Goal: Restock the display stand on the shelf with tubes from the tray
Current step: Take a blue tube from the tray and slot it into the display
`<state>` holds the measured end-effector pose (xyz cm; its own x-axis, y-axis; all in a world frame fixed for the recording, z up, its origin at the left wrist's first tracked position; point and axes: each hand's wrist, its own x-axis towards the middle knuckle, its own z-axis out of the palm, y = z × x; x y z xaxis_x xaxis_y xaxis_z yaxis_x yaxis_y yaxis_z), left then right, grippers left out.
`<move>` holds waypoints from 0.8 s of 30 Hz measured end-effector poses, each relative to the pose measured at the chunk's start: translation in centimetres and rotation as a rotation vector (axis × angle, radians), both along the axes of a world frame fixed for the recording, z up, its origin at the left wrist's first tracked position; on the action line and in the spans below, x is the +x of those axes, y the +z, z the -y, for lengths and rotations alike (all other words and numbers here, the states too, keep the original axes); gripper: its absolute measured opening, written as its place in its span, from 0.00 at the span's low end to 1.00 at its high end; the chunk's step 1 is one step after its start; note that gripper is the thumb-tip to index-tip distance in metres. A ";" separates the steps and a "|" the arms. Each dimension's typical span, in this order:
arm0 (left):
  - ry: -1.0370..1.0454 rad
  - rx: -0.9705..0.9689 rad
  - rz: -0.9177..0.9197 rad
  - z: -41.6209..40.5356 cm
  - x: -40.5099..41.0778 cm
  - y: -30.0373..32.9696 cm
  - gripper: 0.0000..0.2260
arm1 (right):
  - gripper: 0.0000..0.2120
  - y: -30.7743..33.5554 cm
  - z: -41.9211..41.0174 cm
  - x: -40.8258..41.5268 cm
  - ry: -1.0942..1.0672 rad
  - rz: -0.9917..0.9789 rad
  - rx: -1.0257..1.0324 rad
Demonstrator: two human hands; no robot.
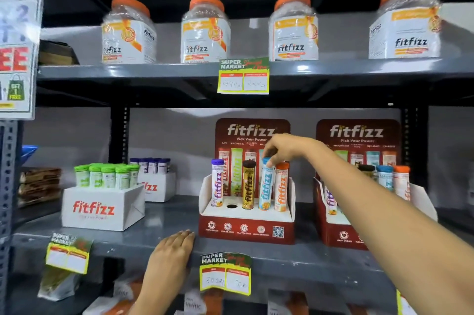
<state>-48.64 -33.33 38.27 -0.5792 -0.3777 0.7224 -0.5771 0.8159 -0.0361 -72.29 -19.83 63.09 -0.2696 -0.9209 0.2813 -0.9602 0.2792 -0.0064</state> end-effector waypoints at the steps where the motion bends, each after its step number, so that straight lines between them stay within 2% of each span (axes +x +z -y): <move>1: 0.001 0.010 0.004 -0.1 0.0 0.0 0.29 | 0.18 -0.3 0.1 0.0 -0.005 -0.003 0.013; 11: 0.001 0.003 0.024 -0.1 -0.1 0.4 0.29 | 0.22 -0.7 0.8 0.3 -0.061 -0.008 0.057; 15: -0.038 -0.081 0.094 -1.3 1.6 0.9 0.36 | 0.25 -0.1 -0.8 3.0 -0.079 -0.193 -0.085; 18: -0.004 -0.092 0.200 -2.1 6.5 -1.0 0.38 | 0.22 -2.0 -0.7 8.2 0.126 -0.151 -0.194; 20: -0.015 -0.088 0.174 -3.2 10.9 -4.0 0.38 | 0.20 -4.7 -0.8 12.8 0.334 -0.076 -0.240; 22: 0.108 -0.002 0.291 -5.3 17.9 -9.2 0.38 | 0.19 -10.1 1.2 19.5 0.599 0.010 -0.111; 24: 0.099 0.025 0.367 -6.3 21.6 -11.4 0.37 | 0.18 -12.8 1.0 21.7 0.691 0.060 -0.092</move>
